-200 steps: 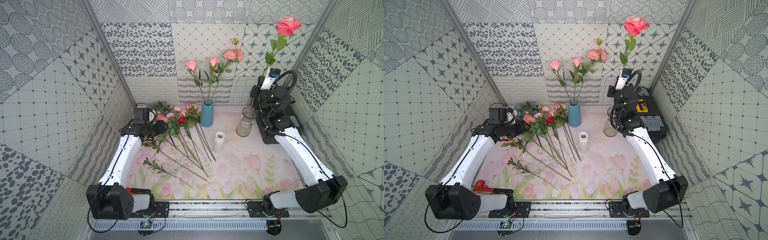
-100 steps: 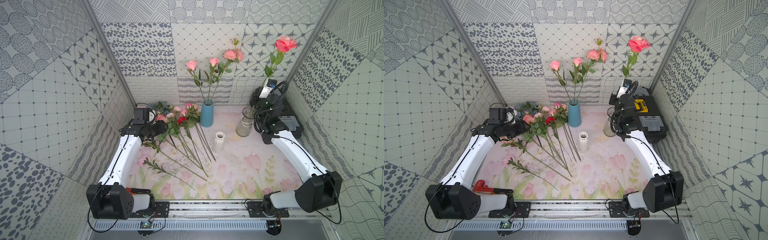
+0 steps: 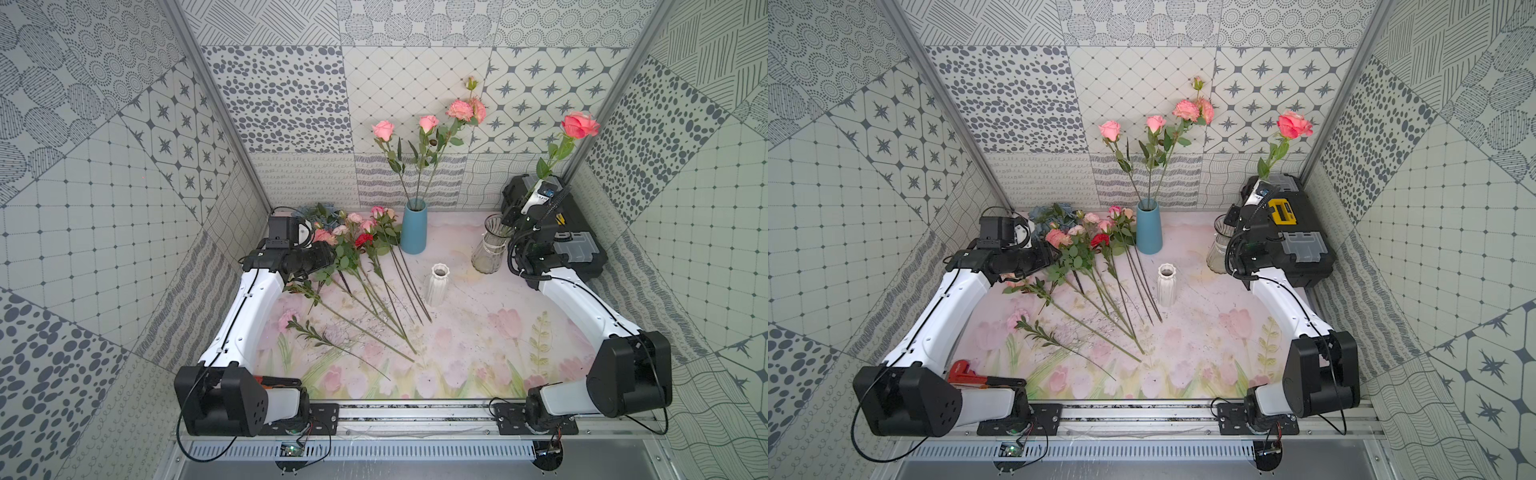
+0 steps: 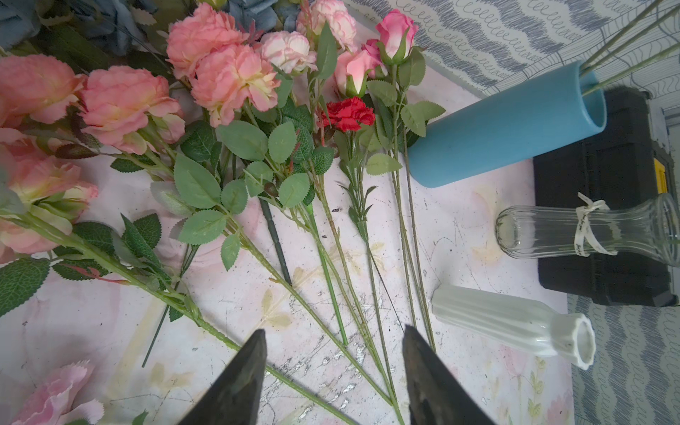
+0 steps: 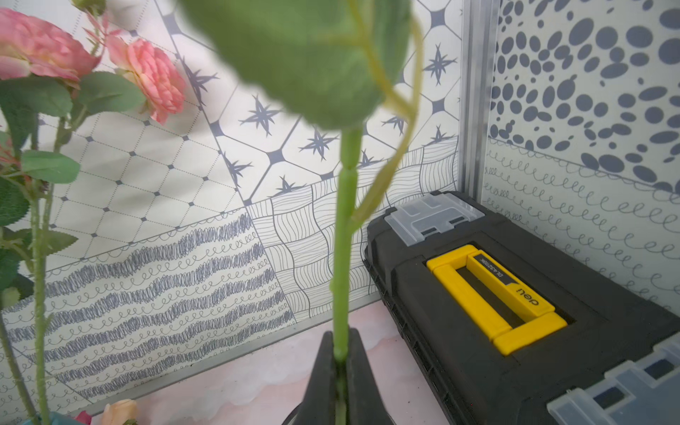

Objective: Place the pink flowers into the vase
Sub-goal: Place the flower in the vase.

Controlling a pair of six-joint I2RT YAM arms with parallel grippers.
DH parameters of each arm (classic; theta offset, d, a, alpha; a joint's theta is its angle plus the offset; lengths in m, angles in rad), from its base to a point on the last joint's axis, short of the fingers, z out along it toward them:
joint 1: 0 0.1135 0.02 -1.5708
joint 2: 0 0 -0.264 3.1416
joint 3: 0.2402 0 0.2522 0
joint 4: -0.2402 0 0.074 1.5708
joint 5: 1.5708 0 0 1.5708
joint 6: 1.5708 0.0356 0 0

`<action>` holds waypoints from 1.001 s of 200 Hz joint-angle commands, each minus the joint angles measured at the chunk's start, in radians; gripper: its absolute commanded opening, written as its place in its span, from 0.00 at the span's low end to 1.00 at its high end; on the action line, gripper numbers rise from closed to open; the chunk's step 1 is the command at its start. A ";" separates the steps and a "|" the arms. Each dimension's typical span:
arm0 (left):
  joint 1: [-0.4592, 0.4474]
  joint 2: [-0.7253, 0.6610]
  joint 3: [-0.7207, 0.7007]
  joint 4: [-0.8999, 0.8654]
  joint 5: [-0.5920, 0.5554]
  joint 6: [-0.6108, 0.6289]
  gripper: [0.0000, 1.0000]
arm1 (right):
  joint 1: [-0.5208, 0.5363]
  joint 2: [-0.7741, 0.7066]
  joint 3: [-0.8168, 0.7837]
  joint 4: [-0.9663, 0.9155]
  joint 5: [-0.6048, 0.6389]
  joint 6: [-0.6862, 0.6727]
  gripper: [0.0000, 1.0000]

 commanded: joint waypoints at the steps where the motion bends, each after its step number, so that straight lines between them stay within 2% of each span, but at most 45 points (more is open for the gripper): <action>1: 0.002 0.000 -0.004 0.032 0.027 0.003 0.59 | -0.007 0.037 -0.012 0.051 -0.005 0.053 0.00; 41: 0.002 0.004 -0.004 0.032 0.028 0.001 0.60 | -0.013 0.081 -0.017 0.029 -0.011 0.080 0.00; 88: 0.003 0.000 -0.006 0.033 0.019 0.002 0.62 | -0.014 0.089 -0.010 0.008 -0.029 0.095 0.15; 107: 0.002 0.000 -0.005 0.032 0.020 0.002 0.64 | -0.014 0.092 0.004 -0.005 -0.028 0.084 0.29; 148: 0.005 -0.006 -0.004 0.028 0.009 0.003 0.64 | -0.014 0.069 0.041 -0.080 -0.020 0.079 0.43; 174: 0.004 -0.007 -0.006 0.028 -0.008 0.002 0.65 | -0.009 0.025 0.069 -0.194 -0.021 0.106 0.47; 200: 0.004 0.001 -0.007 0.025 -0.030 -0.006 0.64 | 0.041 -0.042 0.085 -0.331 0.050 0.097 0.49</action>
